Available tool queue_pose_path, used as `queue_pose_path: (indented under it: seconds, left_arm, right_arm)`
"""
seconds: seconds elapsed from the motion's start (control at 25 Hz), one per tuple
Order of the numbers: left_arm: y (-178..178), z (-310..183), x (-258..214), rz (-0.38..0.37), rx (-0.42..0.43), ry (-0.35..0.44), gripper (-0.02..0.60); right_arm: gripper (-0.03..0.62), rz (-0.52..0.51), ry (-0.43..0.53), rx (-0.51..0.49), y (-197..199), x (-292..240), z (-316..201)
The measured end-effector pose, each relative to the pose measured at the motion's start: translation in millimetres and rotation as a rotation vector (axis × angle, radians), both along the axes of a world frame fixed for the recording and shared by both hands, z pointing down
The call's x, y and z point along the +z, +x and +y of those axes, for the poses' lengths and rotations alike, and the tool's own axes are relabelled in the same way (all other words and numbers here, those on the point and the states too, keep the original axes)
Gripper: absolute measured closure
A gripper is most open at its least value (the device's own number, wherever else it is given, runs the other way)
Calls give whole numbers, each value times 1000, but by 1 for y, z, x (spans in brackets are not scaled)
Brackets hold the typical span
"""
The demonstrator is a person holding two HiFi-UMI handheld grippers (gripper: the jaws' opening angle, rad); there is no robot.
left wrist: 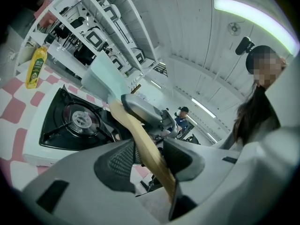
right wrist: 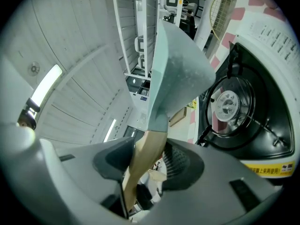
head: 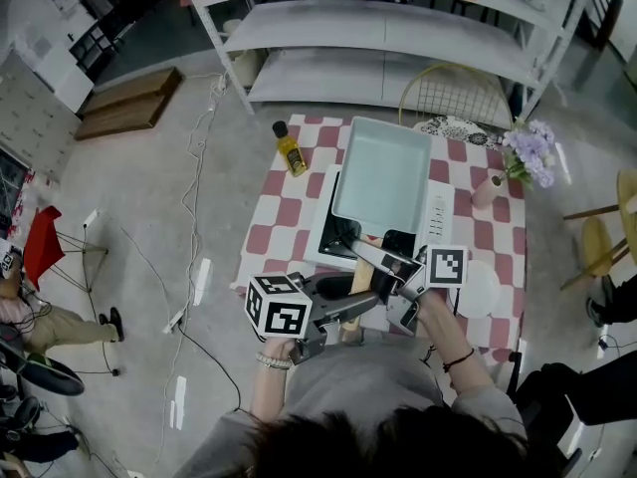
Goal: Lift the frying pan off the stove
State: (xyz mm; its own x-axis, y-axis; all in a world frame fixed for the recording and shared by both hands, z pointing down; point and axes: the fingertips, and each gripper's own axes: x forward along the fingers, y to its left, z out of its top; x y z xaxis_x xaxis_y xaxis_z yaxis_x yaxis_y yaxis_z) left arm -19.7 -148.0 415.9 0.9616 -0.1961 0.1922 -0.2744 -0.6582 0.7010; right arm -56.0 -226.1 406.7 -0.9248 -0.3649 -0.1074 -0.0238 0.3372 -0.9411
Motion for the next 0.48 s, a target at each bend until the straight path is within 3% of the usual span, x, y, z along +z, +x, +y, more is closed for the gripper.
queue_pose_path:
  seconds: [0.48]
  left_arm:
    - [2,-3,-27,19,-9,76,380]
  right_arm:
    - [390,4,65,-9,2,-31,-2]
